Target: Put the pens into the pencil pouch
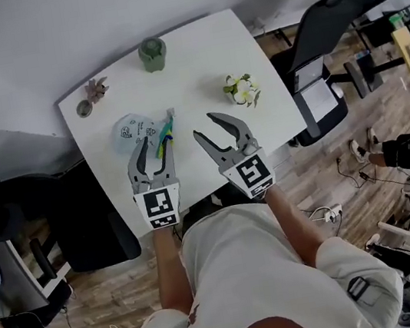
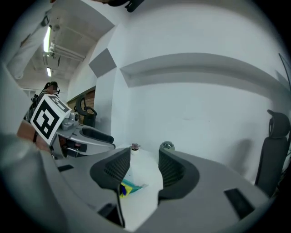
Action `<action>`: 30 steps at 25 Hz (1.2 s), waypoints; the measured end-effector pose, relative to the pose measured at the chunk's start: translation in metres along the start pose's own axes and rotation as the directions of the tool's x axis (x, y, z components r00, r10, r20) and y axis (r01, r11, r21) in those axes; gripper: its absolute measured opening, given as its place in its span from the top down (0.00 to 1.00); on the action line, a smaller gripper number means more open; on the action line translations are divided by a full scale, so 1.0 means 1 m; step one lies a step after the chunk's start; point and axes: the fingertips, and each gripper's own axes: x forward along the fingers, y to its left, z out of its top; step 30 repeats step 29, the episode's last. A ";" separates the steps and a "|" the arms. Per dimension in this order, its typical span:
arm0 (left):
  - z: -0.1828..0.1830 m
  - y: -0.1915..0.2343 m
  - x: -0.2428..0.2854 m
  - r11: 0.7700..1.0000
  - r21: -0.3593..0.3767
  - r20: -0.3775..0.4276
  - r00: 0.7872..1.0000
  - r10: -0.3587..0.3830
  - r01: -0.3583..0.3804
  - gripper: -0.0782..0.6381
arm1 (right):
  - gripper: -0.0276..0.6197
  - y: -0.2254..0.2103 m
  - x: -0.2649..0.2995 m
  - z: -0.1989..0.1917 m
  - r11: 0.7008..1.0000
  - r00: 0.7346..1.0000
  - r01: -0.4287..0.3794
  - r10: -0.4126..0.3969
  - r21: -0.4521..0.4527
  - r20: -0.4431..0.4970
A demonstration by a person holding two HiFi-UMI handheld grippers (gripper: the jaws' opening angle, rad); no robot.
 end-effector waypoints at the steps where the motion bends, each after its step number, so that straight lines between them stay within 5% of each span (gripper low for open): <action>1: 0.008 -0.002 -0.005 1.000 0.008 0.016 1.000 0.006 -0.006 0.63 | 0.67 -0.001 -0.005 0.008 1.000 1.000 0.003 -0.003 -0.006 0.017; 17: 0.060 -0.084 -0.057 0.983 0.065 0.088 0.983 0.163 -0.169 0.60 | 0.63 -0.032 -0.104 0.023 0.997 0.990 -0.072 0.074 -0.019 0.121; 30: 0.061 -0.146 -0.076 0.970 0.062 0.094 0.969 0.228 -0.234 0.60 | 0.63 -0.044 -0.157 0.017 0.991 0.978 -0.131 0.135 -0.035 0.159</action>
